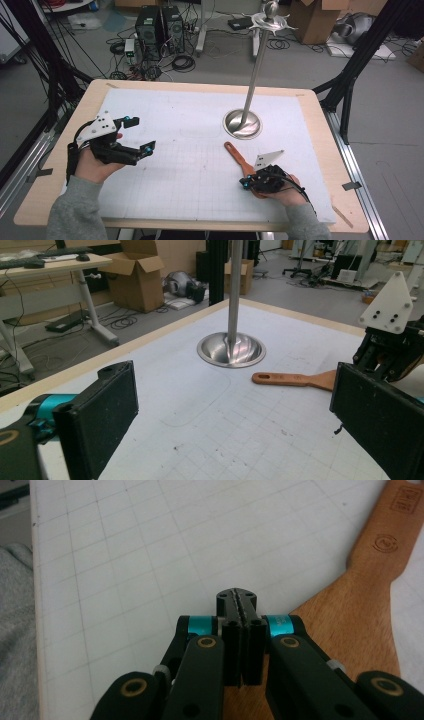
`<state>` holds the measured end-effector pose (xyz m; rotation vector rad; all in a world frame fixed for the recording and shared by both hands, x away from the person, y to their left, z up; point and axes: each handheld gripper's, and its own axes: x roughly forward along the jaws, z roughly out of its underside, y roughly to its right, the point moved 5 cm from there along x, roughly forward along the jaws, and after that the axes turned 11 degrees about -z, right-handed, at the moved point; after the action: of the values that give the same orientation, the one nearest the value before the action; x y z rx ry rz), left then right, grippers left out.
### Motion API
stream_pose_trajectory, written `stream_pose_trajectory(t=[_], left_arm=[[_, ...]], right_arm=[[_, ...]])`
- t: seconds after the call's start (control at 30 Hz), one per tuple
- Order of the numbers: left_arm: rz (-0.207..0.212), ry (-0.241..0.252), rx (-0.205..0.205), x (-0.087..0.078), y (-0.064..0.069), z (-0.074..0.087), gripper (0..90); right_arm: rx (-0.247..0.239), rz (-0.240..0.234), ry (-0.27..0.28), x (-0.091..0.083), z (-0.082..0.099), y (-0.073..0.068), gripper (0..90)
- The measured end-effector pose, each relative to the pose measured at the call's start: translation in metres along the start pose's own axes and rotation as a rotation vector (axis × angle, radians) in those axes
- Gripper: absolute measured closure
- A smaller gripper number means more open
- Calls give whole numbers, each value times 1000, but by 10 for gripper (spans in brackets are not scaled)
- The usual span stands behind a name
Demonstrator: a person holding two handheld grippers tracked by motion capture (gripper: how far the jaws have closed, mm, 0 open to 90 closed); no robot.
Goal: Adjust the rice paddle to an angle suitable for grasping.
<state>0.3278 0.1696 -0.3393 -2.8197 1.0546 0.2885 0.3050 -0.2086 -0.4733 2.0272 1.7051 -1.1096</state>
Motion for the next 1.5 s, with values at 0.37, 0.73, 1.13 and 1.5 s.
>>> stream_pose_trajectory(t=[0.37, 0.73, 1.13, 1.5], left_arm=[[-19, -5, 0, -8, -1, 3, 56], [-63, -10, -5, -24, -6, 9, 56], [-85, -9, -9, -35, -9, 11, 56], [-99, -17, -7, -40, -11, 14, 56]], right_arm=[[-5, 83, 99, -20, -8, 20, 895], [63, 154, 119, -24, -10, 60, 895], [51, 143, 77, -9, -14, 67, 895], [9, 99, 35, 8, -29, 58, 894]])
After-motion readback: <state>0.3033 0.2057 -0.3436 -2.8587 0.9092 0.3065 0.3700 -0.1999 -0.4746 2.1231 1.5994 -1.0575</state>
